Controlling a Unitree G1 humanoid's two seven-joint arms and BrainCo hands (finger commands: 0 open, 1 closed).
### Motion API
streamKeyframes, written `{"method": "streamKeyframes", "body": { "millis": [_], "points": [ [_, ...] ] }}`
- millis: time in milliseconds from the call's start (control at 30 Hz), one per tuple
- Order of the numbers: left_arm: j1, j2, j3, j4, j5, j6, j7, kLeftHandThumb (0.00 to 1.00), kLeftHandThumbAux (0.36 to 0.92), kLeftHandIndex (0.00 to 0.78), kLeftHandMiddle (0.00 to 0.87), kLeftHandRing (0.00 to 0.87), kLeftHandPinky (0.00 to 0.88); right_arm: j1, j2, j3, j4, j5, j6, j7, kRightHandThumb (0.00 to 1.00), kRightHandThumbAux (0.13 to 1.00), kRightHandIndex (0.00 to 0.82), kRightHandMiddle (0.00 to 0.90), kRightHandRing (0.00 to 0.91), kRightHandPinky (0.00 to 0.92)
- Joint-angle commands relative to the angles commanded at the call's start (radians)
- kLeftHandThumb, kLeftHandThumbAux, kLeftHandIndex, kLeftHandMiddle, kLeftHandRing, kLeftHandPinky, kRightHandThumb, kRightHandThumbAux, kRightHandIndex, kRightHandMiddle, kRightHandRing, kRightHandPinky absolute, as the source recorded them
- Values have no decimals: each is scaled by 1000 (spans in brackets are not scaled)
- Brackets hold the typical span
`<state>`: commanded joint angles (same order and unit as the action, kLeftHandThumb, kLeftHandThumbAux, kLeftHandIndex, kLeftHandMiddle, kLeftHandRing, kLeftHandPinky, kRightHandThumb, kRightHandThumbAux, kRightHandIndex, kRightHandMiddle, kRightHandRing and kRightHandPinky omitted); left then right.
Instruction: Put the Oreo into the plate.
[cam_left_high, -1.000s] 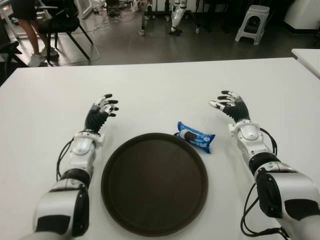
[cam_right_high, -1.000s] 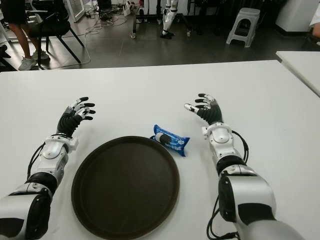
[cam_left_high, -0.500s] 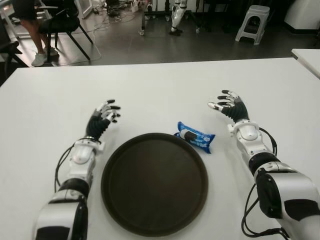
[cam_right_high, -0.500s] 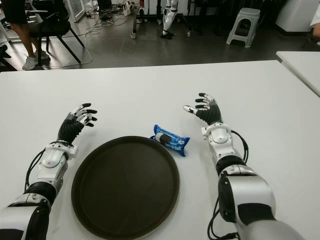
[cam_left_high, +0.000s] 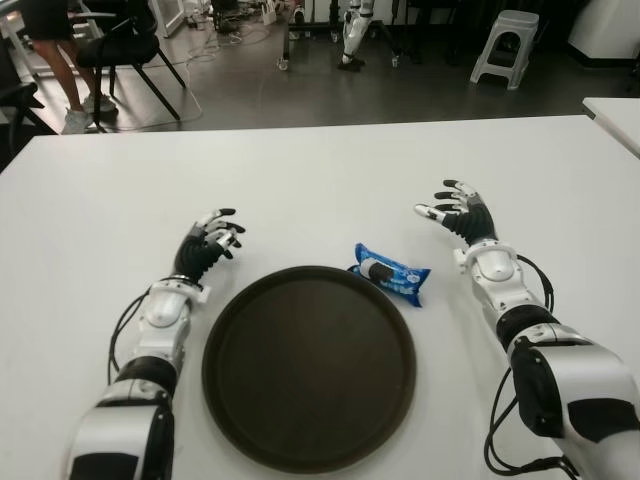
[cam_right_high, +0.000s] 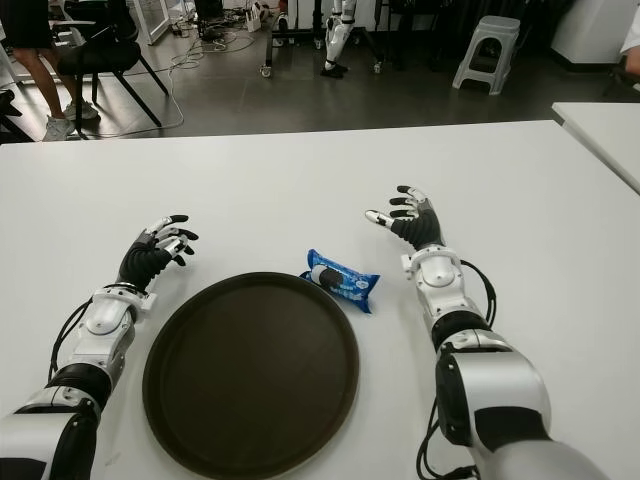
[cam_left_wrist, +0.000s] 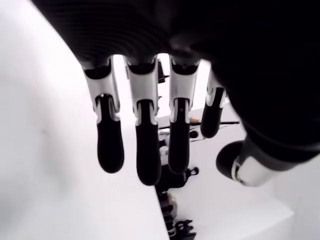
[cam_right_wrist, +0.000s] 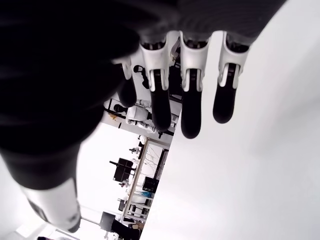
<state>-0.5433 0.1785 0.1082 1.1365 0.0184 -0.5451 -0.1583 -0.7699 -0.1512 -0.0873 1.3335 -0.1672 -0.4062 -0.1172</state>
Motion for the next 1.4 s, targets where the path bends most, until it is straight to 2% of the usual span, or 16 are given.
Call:
{"method": "streamKeyframes", "body": {
  "millis": [167, 333, 700, 733, 767, 867, 933, 1400],
  "points": [
    [-4, 3, -3, 1, 4, 18, 3, 246, 710, 242, 432, 495, 567, -1, 1, 4, 0, 2, 0, -1, 54, 740, 194, 291, 291, 286],
    [-9, 14, -24, 9, 28, 36, 4, 272, 723, 252, 384, 452, 521, -1, 2, 7, 1, 1, 0, -2, 54, 740, 196, 288, 290, 282],
    [-7, 13, -31, 11, 27, 16, -20, 338, 740, 265, 408, 461, 523, -2, 1, 9, 1, -3, 3, -4, 59, 743, 207, 298, 298, 288],
    [-8, 12, -30, 11, 24, 16, -22, 462, 733, 316, 413, 464, 526, -2, 1, 9, 1, -3, 3, -2, 61, 744, 207, 298, 299, 291],
    [-8, 11, -28, 11, 21, 17, -24, 541, 727, 348, 416, 466, 528, -2, 1, 9, 1, -4, 3, -1, 63, 745, 207, 299, 300, 293],
    [-10, 9, -25, 12, 18, 22, -25, 637, 721, 387, 417, 468, 534, -2, 0, 11, 2, -7, 4, -2, 60, 750, 208, 299, 299, 287],
    [-10, 8, -25, 12, 19, 26, -20, 660, 720, 396, 411, 464, 530, -3, -2, 15, 2, -11, 5, -2, 60, 751, 204, 296, 296, 278],
    [-9, 0, -13, 12, 8, 12, -7, 681, 720, 403, 382, 443, 496, -5, 1, 6, 3, -6, 12, 0, 86, 769, 206, 295, 297, 281]
  ]
}}
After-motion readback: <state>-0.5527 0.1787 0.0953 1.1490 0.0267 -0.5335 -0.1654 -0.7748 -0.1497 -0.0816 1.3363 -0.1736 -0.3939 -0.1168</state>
